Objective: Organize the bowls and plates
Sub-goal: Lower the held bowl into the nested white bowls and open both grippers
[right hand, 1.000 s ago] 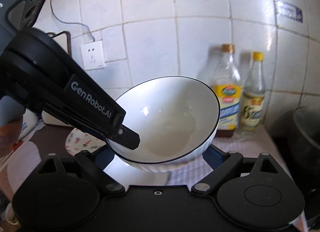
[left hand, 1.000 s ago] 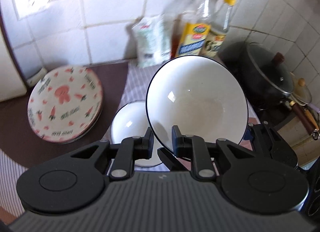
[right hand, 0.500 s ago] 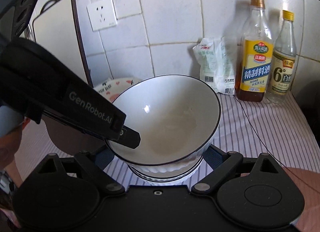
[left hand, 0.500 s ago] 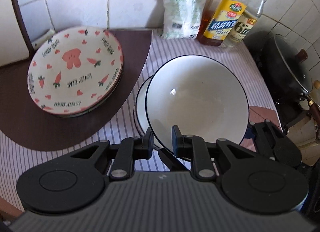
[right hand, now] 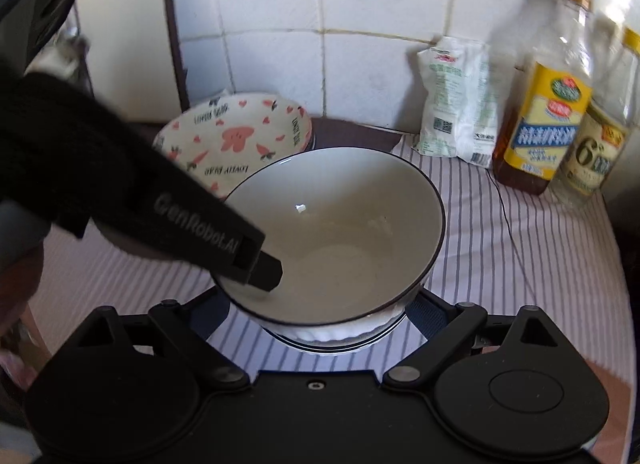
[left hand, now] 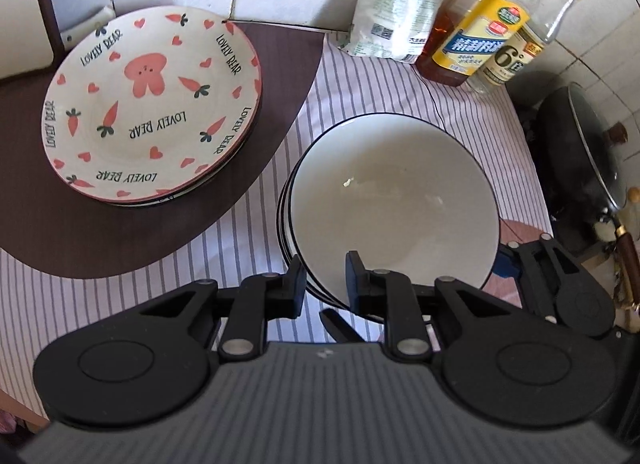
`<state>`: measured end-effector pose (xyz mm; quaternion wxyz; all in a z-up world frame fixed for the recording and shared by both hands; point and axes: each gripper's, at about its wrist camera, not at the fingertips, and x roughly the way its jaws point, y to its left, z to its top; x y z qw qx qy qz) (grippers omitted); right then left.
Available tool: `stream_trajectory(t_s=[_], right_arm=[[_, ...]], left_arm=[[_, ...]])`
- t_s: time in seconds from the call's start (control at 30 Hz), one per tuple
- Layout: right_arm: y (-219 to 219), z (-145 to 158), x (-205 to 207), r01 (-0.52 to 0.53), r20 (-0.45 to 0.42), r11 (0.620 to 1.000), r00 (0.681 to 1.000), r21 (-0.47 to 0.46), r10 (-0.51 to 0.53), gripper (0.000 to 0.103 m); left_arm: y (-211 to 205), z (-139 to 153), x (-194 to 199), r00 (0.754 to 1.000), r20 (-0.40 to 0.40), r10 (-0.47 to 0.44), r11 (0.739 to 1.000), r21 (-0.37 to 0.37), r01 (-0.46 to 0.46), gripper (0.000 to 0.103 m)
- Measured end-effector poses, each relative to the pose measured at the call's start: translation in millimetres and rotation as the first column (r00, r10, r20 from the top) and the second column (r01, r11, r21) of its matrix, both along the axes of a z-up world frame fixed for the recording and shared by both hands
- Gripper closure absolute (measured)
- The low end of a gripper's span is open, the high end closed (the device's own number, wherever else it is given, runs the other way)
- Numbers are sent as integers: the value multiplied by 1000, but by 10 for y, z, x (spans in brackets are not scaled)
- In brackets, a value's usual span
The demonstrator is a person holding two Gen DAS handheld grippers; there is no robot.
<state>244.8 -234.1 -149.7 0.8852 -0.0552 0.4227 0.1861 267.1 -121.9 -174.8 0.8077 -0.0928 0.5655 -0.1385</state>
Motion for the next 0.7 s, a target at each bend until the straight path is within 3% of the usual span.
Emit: stream_trajectory(t_s=[0.17,0.37,0.4,0.47,0.7], right_arm=[[2,-27,8,-35,-7,996,999,-80,35,5],[31,-13,-66,-30,27,996,999,-87,32,5],[41,-14,-85,-23,33,996,999,-91,26,5],[36,-5,-125,-14,47,997,999,-82,18,5],[-125,135,-398,56,99,998,993,23,-58,5]], left_arm=[[4,-49,-1,1000,9,15,999,28,-15,84],[137,-101,24,998,-22,61,997,-52,-62,83],[154,-104,25,997,-28,69,996,-63,-70,80],[177,-97,25,997,-34,73,994,-80,-75,61],[301,86,-99,996,45,77,989,-132,-70,53]])
